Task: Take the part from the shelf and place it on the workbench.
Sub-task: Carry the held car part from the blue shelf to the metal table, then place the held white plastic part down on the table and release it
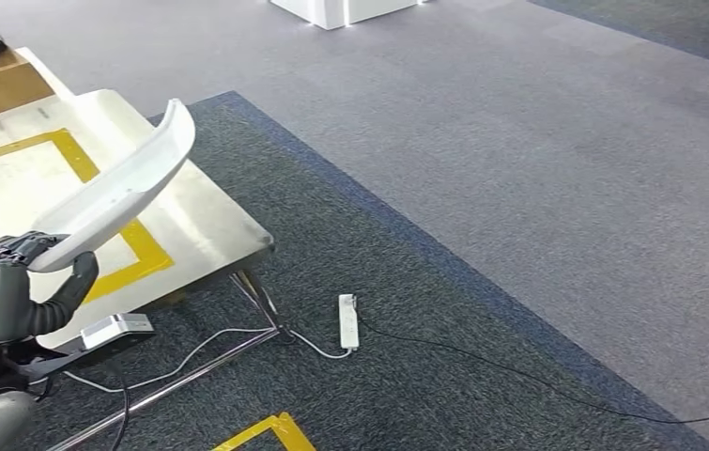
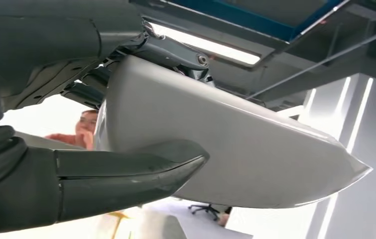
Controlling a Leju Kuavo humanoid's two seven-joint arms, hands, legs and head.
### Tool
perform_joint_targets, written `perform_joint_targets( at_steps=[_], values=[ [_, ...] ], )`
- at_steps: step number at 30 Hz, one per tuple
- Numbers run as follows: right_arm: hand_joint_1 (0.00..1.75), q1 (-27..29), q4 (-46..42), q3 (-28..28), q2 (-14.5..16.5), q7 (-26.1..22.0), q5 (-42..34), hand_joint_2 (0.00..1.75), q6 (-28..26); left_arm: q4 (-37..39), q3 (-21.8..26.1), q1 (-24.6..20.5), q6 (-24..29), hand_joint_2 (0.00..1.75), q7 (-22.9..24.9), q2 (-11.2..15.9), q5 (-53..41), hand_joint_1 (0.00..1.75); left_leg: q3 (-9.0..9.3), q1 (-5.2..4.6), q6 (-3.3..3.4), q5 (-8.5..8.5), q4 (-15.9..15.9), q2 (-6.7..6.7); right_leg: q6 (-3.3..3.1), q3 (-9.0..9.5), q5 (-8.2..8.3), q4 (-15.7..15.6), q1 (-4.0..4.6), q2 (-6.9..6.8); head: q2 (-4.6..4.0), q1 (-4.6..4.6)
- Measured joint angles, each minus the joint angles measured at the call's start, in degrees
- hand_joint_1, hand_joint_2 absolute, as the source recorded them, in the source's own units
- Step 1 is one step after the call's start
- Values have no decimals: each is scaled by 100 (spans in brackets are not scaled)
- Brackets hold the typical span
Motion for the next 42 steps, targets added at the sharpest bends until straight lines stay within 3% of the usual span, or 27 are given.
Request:
perform_joint_targets(
  at_steps=[2,3,4,5,7,8,9,11,13,15,17,19,20,21,22,24,26,28,30,32,34,35,36,37,39,41,42],
  values=[
    [0,13,0,-2,2,2,10,0,2,0,2,-7,0,175,0,-1,2,175,-333,4,-50,-353,717,335,-46,26,-22,-10,12,-162,0,-33],
    [0,18,1,-3,2,3,10,0,2,0,1,-6,-2,175,0,-5,4,175,-515,15,-66,-490,1087,394,-55,34,-34,-9,18,-246,0,-35],
    [0,20,1,-3,2,4,10,0,2,0,1,-3,-6,175,0,-10,5,175,-632,23,-73,-534,1319,417,-61,45,-49,-9,22,-329,0,-37],
    [0,18,2,-3,2,4,9,0,2,0,0,-2,-9,175,0,-11,7,175,-642,26,-73,-461,1333,427,-61,61,-65,-8,25,-411,0,-37],
    [0,9,1,-4,2,9,13,0,3,0,1,-4,-13,175,2,-12,8,175,-341,14,-33,-59,731,523,-48,122,-108,-9,32,-562,0,-37],
    [0,6,1,-6,2,11,16,0,4,0,2,-5,-13,175,4,-11,8,175,-137,-19,4,102,336,675,-31,152,-135,-9,44,-629,0,-37],
    [0,7,1,-7,3,14,20,0,5,0,3,-8,-10,175,5,-10,8,175,24,-55,46,193,6,817,-4,176,-163,-4,60,-690,0,-39],
    [0,14,3,-10,4,14,27,0,7,0,7,1,5,175,2,-8,10,175,126,-119,102,181,-249,965,56,204,-205,-8,91,-823,0,-35],
    [0,3,1,-12,5,13,39,0,11,-1,12,21,15,175,-2,-5,11,175,123,-103,142,188,-298,822,118,241,-244,-23,97,-919,0,-30],
    [0,-12,-5,-14,10,13,60,0,15,-3,15,3,4,175,-2,-5,10,175,151,-58,197,215,-348,668,178,170,-392,175,76,-664,0,-9],
    [0,-7,-7,-18,13,25,71,0,15,-4,12,-26,-20,175,2,-12,10,175,163,-36,238,223,-363,523,216,-170,-696,835,54,-295,0,24],
    [0,11,-4,-24,13,42,73,0,15,-3,9,-11,-36,175,6,-19,10,175,165,-35,253,217,-359,363,237,-569,-870,1491,53,-193,0,35],
    [0,21,-3,-26,13,46,77,0,16,-2,8,2,-37,175,6,-20,10,175,168,-34,254,214,-355,279,242,-662,-801,1564,53,-182,0,35],
    [0,26,-3,-27,13,50,81,0,18,-1,8,12,-37,175,5,-21,10,175,173,-31,248,210,-350,194,242,-645,-621,1410,49,-167,0,34],
    [0,28,-3,-28,13,53,85,0,20,0,8,16,-36,175,5,-21,9,175,178,-26,236,202,-339,110,239,-528,-370,1059,40,-113,0,33],
    [0,31,-2,-32,13,58,93,0,25,0,8,14,-36,175,5,-21,6,175,166,-17,192,181,-305,-40,218,-235,-61,363,8,144,0,32],
    [0,34,1,-37,13,63,101,0,30,0,8,23,-34,175,5,-19,2,175,129,-3,122,186,-287,-171,165,-83,-39,91,5,292,0,30],
    [0,31,1,-40,14,67,111,0,36,0,8,45,-33,175,3,-12,-6,175,100,20,49,207,-295,-275,92,-43,-24,52,17,180,1,31],
    [0,24,0,-40,14,68,126,0,43,0,9,40,-37,175,4,-3,-18,175,19,9,-14,105,-133,-85,20,-8,-10,16,4,36,1,6],
    [0,26,-1,-42,14,70,141,0,45,0,6,6,-53,175,10,-2,-32,175,-258,1,-69,-207,469,265,-34,25,-23,-5,2,-121,0,-27],
    [0,29,1,-42,14,80,156,0,44,1,1,-11,-75,175,20,-8,-37,175,-601,28,-107,-476,1173,399,-58,43,-49,-4,9,-284,0,-36],
    [0,27,1,-42,13,88,165,0,43,2,-1,-11,-84,175,26,-10,-37,175,-674,40,-116,-476,1316,414,-58,54,-62,-3,10,-364,0,-37],
    [0,24,2,-42,14,96,174,0,43,2,-2,-11,-88,175,31,-11,-36,175,-632,47,-117,-367,1228,430,-52,71,-78,-3,10,-442,0,-37],
    [0,21,2,-42,14,102,183,0,42,2,-2,-11,-88,175,34,-11,-36,175,-486,47,-108,-178,940,478,-41,98,-97,-3,10,-517,0,-37],
    [0,22,2,-44,15,102,193,0,43,2,0,-15,-75,175,34,-8,-34,175,-88,6,-61,155,162,723,8,145,-151,1,27,-646,0,-38],
    [0,22,3,-48,14,91,195,0,50,2,2,-19,-67,175,32,-8,-34,175,108,-44,-2,214,-230,899,81,154,-203,-2,58,-752,0,-31],
    [0,18,3,-51,14,79,193,0,57,2,3,-17,-67,175,31,-7,-34,175,120,-62,24,181,-259,885,115,165,-220,-14,70,-807,0,-25]
  ],
)
